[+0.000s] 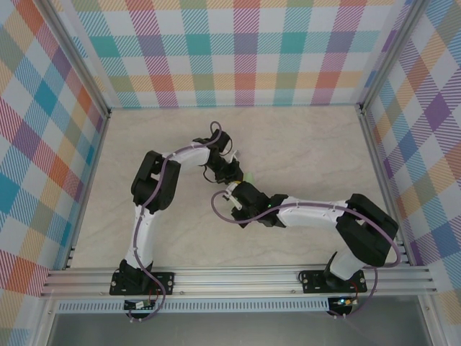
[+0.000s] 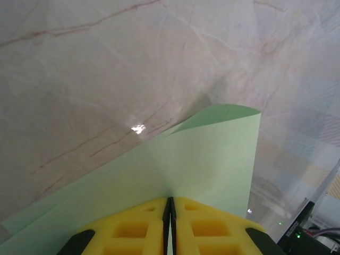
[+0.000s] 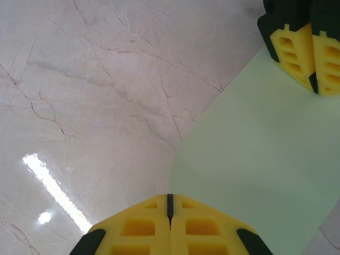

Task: Fold a paper plane with a square sheet of paper (fold left side to right side)
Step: Third fold the triangle at the center of the table.

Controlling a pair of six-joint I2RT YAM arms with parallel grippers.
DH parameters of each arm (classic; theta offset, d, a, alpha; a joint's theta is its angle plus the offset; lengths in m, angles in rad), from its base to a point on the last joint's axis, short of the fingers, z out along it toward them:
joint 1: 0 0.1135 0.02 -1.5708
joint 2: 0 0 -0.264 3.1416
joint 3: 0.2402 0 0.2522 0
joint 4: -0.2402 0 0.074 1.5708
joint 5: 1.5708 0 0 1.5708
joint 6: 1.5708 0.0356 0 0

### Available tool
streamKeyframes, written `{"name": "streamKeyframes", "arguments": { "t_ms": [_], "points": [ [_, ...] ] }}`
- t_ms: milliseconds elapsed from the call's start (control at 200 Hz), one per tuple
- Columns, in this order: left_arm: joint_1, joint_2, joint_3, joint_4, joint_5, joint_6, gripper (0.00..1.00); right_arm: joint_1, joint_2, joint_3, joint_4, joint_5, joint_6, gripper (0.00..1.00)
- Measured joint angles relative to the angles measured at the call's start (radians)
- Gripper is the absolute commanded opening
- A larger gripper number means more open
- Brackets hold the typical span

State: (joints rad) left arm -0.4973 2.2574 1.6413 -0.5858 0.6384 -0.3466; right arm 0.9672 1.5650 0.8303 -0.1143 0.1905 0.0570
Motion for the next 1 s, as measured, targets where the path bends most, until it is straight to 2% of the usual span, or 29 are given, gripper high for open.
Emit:
{"name": "streamKeyframes", "arguments": {
  "t_ms": [575, 1005],
  "points": [
    [-0.006, 0.003, 0.014, -0.019, -0.019, 0.028, 0.1, -0.208, -0.016, -0.011, 0.018, -0.263, 0.126, 0.0],
    [-0.013, 0.005, 0.026, -0.037, -0.035, 0.031, 0.09, -0.314, 0.044, -0.002, -0.008, -0.335, 0.175, 0.0]
  ]
}}
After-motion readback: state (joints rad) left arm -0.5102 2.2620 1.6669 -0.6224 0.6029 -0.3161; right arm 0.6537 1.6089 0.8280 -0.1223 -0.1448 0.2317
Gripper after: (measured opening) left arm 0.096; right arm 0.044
